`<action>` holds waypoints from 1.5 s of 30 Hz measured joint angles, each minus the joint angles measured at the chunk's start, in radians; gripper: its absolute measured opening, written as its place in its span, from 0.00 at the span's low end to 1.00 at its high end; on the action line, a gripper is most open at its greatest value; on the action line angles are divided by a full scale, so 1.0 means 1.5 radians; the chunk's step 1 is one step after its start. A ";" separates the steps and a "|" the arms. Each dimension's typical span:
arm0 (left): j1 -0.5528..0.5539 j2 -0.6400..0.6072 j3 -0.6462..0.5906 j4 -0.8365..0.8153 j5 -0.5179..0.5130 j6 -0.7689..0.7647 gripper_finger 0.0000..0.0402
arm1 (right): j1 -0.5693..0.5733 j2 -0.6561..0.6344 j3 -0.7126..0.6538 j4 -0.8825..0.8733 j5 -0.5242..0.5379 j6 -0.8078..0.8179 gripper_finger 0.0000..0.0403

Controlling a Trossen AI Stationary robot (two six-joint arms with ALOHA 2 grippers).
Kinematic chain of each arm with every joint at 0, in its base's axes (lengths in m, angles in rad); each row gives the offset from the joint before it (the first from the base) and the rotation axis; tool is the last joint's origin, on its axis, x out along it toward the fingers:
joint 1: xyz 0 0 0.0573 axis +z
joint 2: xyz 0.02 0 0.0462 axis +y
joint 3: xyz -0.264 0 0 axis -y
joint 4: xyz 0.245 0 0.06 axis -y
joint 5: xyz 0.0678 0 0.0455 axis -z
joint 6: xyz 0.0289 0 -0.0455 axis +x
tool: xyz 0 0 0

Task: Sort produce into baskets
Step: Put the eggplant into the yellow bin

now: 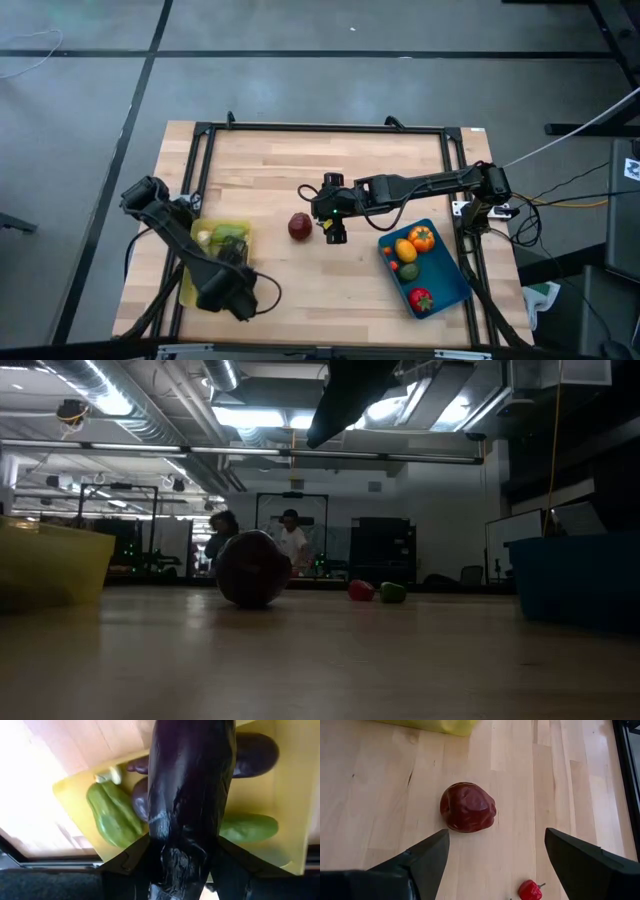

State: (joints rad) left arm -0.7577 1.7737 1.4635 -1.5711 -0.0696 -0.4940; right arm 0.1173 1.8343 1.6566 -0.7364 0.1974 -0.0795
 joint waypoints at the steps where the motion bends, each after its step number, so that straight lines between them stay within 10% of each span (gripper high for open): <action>1: -0.010 0.000 0.000 0.000 0.000 -0.015 0.40 | 0.000 0.000 0.000 0.000 0.000 0.000 0.80; 21: -0.160 0.000 0.000 0.000 0.000 -0.402 0.43 | 0.000 0.000 0.000 0.000 0.000 0.000 0.80; 32: -0.158 0.001 0.000 0.001 -0.015 -0.418 0.60 | 0.000 0.000 0.000 -0.025 0.003 0.000 0.80; 45: -0.134 0.001 0.000 0.008 -0.077 -0.473 0.58 | -0.110 0.000 -0.015 -0.115 -0.003 0.044 0.80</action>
State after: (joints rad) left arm -0.9586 1.7756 1.4635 -1.5592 -0.1857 -1.2030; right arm -0.0475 1.8343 1.6343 -0.9085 0.1932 -0.0134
